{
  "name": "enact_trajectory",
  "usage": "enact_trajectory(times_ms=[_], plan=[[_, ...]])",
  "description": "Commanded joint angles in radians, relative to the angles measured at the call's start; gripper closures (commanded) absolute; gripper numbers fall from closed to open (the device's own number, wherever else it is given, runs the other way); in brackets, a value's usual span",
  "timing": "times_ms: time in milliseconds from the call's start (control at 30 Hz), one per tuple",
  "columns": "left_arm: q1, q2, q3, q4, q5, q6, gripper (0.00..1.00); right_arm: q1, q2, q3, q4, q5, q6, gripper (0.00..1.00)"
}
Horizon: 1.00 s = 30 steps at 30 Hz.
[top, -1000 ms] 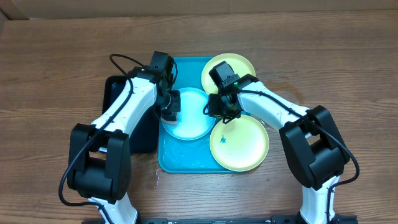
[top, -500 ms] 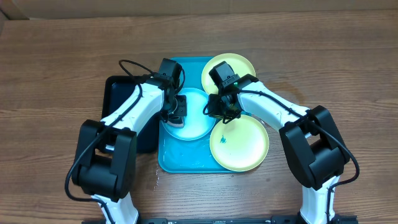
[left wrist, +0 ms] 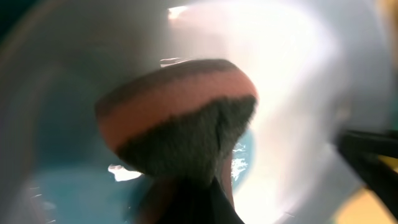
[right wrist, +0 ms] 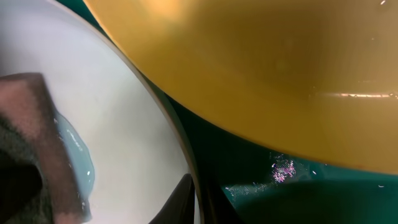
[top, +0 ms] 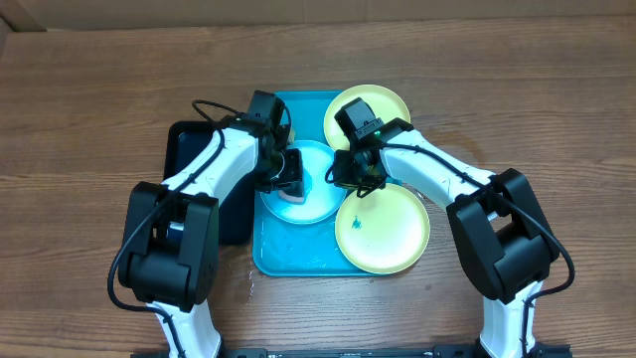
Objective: Clean dirty plates on tray and stack at the side
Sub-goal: 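Scrub the white plate surface with the sponge in the left gripper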
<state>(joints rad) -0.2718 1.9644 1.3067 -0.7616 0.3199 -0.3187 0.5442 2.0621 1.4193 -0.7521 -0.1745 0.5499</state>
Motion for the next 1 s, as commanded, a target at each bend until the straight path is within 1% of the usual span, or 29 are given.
enact_trajectory(times_ms=[0, 67, 133, 333, 467, 567, 767, 900, 967], plan=[[-0.005, -0.013, 0.087, 0.001, 0.162, 0.026, 0.96, 0.008, 0.010, 0.000, 0.007, -0.002, 0.000, 0.92], [-0.005, -0.037, 0.125, -0.012, 0.159, 0.027, 0.96, 0.008, 0.010, 0.000, 0.007, -0.002, 0.000, 0.92], [-0.007, -0.063, 0.146, -0.026, 0.126, 0.026, 0.96, 0.008, 0.010, 0.000, 0.007, -0.002, 0.000, 0.92], [-0.011, -0.076, 0.132, -0.093, -0.102, 0.023, 0.96, 0.008, 0.010, 0.000, 0.006, -0.002, 0.000, 0.92], [-0.011, -0.072, 0.077, -0.082, -0.195, 0.023, 0.96, 0.008, 0.010, 0.000, 0.007, -0.002, 0.000, 0.92], [-0.011, -0.071, 0.018, -0.037, -0.218, 0.023, 0.96, 0.008, 0.010, 0.000, 0.007, -0.002, 0.000, 0.92], [-0.011, -0.071, -0.086, 0.051, -0.216, 0.003, 0.96, 0.008, 0.010, 0.000, 0.008, -0.002, 0.000, 0.92], [-0.011, -0.061, -0.120, 0.068, -0.215, 0.000, 0.96, 0.008, 0.010, 0.000, 0.008, -0.002, 0.000, 0.92], [-0.011, -0.046, -0.121, 0.068, -0.191, 0.001, 0.96, 0.008, 0.010, 0.000, 0.010, -0.002, 0.000, 0.92]])
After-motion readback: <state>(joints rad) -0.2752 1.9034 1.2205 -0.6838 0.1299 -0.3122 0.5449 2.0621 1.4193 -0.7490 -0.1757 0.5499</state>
